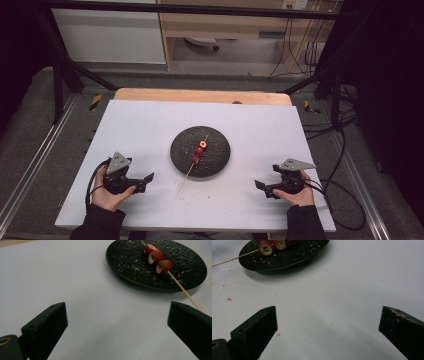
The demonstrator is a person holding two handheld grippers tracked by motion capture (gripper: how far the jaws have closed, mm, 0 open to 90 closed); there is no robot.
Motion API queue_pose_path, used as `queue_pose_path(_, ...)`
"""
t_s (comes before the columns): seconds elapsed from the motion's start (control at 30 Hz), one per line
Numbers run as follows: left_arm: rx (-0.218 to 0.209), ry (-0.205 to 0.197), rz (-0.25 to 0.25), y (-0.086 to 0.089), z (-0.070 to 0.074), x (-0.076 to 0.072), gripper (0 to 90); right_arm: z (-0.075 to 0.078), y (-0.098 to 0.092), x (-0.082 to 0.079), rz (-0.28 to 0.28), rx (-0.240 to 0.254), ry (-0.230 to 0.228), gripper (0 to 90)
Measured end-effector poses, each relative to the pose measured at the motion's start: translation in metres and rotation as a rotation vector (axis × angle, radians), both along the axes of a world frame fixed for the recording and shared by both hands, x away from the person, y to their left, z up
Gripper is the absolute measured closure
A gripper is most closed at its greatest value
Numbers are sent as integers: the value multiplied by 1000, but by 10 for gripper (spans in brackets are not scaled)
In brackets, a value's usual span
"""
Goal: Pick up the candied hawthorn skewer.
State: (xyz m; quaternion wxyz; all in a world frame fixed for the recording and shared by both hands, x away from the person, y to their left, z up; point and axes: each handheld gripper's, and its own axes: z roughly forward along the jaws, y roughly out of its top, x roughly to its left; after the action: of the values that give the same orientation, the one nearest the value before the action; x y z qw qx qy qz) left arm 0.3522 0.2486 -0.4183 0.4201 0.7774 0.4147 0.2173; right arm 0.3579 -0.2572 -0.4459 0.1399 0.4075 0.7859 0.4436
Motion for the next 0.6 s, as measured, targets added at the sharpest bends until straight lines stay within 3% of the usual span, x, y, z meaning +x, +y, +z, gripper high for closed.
queue_pose_path(0.17, 15, -9, -9, -27, 6, 5, 74, 0, 0, -1, -2, -1, 1, 30)
queue_pose_path(0.23, 32, 2, -31, -45, 7, 9, 109, 0, 1, 0, -1, -2, 0, 31)
queue_pose_path(0.5, 39, 39, -42, -80, 5, 17, 259, -1, 1, 0, 3, -10, -3, 33)
queue_pose_path(0.6, 59, 50, -56, -97, 3, 20, 353, -1, 1, 0, 4, -9, -4, 34)
